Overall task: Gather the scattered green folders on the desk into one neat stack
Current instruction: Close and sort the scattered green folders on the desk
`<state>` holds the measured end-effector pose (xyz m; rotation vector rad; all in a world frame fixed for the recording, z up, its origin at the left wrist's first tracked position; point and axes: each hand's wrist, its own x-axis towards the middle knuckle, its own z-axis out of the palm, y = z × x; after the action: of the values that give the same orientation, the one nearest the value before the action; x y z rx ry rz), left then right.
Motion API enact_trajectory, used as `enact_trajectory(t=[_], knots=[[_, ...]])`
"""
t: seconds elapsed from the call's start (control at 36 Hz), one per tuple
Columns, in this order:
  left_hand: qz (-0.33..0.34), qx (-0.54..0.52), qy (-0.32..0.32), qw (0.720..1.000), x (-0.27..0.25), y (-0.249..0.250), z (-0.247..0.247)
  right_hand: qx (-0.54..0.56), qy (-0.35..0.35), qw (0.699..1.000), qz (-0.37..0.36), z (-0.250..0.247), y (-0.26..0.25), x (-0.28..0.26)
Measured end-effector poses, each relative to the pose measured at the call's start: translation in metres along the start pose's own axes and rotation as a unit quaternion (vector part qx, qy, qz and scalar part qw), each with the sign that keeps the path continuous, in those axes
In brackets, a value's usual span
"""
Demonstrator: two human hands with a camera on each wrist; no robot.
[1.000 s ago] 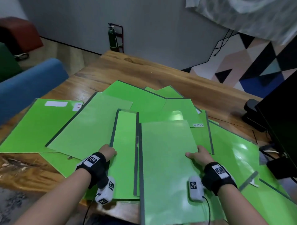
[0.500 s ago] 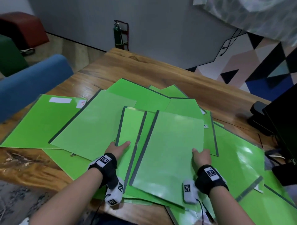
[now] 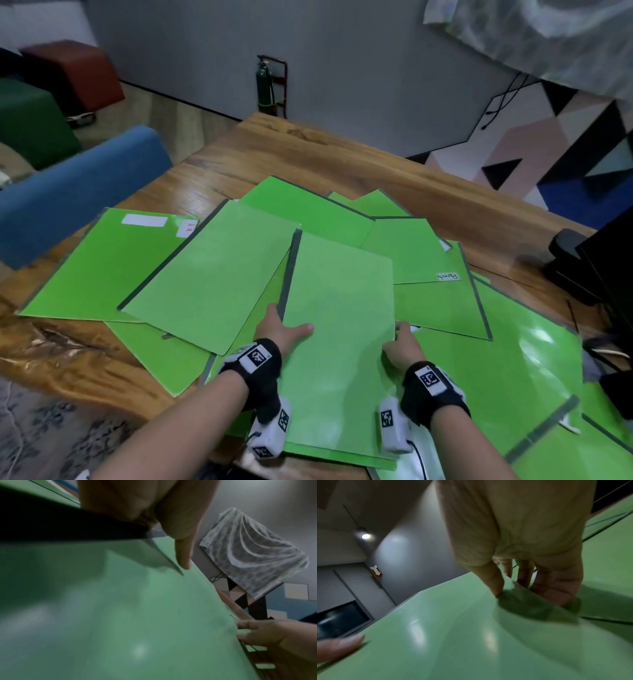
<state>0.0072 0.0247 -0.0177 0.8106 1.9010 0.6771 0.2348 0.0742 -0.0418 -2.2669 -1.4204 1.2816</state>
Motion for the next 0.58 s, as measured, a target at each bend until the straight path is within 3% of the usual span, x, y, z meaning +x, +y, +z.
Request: enact_trajectory(t=[0.22,0.33,0.42,0.5,0.53,0.58], knots=[[0.103,-0.024,0.031,0.994,-0.012,0.009,-0.010,0.188,-0.026,0.981,0.033,-0.015,0.004,-0.032],[0.136,-0.050,0.028,0.989,-0.020,0.014,-0.010,0.285,-0.046,0.957,0.002,-0.017,-0.008,-0.050],[0.147,-0.046,-0.013,0.988,-0.014,0.020,-0.011,0.347,0.002,0.938,0.000,-0.020,-0.014,-0.052],[0.126,0.023,-0.094,0.987,0.001,0.025,-0.017,0.334,0.067,0.940,-0.014,-0.028,-0.012,-0.042],[0.119,0.067,-0.099,0.986,0.010,0.024,-0.019,0.328,0.082,0.941,-0.020,-0.031,-0.012,-0.039],[0.108,0.180,-0.050,0.976,0.029,0.018,-0.026,0.307,0.116,0.944,-0.042,-0.040,-0.011,-0.035]])
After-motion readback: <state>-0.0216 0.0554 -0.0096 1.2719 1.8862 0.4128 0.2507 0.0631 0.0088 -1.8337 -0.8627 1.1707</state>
